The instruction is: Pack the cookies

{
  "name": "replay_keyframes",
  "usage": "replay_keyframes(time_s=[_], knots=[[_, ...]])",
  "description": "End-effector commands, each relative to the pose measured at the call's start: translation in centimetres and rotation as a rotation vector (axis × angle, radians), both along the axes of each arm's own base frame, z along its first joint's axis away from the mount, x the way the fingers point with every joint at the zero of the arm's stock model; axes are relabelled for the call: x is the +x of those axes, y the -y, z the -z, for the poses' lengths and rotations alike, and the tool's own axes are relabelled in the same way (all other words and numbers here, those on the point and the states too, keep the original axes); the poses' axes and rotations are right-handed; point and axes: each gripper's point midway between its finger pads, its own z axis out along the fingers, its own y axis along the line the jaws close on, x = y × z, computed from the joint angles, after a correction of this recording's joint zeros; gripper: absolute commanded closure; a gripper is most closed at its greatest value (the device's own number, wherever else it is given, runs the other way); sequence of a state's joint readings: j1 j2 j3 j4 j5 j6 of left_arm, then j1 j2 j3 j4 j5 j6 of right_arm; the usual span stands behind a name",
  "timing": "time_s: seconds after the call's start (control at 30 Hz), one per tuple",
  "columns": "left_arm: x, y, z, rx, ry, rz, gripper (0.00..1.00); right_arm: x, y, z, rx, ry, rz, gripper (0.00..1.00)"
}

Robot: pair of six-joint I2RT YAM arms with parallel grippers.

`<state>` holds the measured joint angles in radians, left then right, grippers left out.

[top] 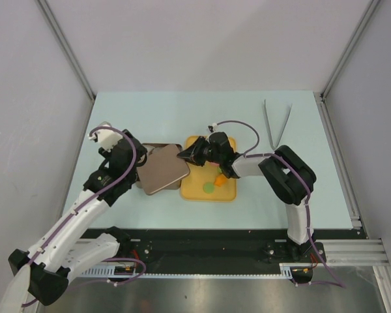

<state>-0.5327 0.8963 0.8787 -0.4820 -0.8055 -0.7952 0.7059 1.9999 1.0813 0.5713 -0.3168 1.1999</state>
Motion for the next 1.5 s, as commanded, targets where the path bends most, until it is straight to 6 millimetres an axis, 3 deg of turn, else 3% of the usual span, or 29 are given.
replay_keyframes(time_s=[0.0,0.03,0.13,0.17,0.53,0.73,1.03,1.17,1.2,1.33,1.37,1.43,1.47], knots=[[-0.3,-0.1,-0.2,-0.005,0.014,0.001,0.34,0.9,-1.4,-1.5,0.096,0.076,0.010,0.92],[-0.3,-0.2,-0.1,-0.003,0.014,0.000,0.34,1.1,-1.7,-2.9,0.156,0.117,0.010,0.93],[-0.3,-0.2,-0.3,-0.003,0.017,0.002,0.34,1.0,-1.8,-2.6,0.209,0.118,0.017,0.98],[-0.4,-0.2,-0.4,-0.002,0.018,0.000,0.34,1.0,-2.0,-3.6,0.257,0.143,0.016,1.00],[-0.2,-0.1,0.1,0.001,0.010,0.002,0.34,0.6,-0.7,-7.0,0.420,0.241,0.037,1.00],[-0.3,-0.1,0.0,-0.001,0.007,0.004,0.34,1.0,0.0,-7.4,0.563,0.229,0.087,1.00],[-0.4,-0.3,0.0,0.006,0.005,0.000,0.34,2.0,0.2,-6.8,0.571,0.214,0.117,1.00],[0.1,-0.8,1.2,0.014,-0.061,0.011,0.34,2.0,0.4,-6.6,0.547,0.213,0.097,1.00],[0.2,-1.7,1.8,0.004,-0.084,-0.015,0.35,2.0,0.4,-6.3,0.537,0.208,0.098,1.00],[0.9,-2.8,3.7,-0.053,-0.148,-0.046,0.44,2.1,0.5,-6.6,0.531,0.215,0.087,1.00],[1.2,-3.2,4.1,-0.067,-0.166,-0.066,0.54,2.1,0.7,-6.6,0.525,0.217,0.079,1.00],[1.4,-4.5,4.7,-0.097,-0.188,-0.120,0.62,2.1,0.7,-6.6,0.517,0.215,0.069,1.00],[1.6,-4.9,5.0,-0.103,-0.204,-0.137,0.73,2.1,0.8,-6.5,0.514,0.214,0.066,1.00]])
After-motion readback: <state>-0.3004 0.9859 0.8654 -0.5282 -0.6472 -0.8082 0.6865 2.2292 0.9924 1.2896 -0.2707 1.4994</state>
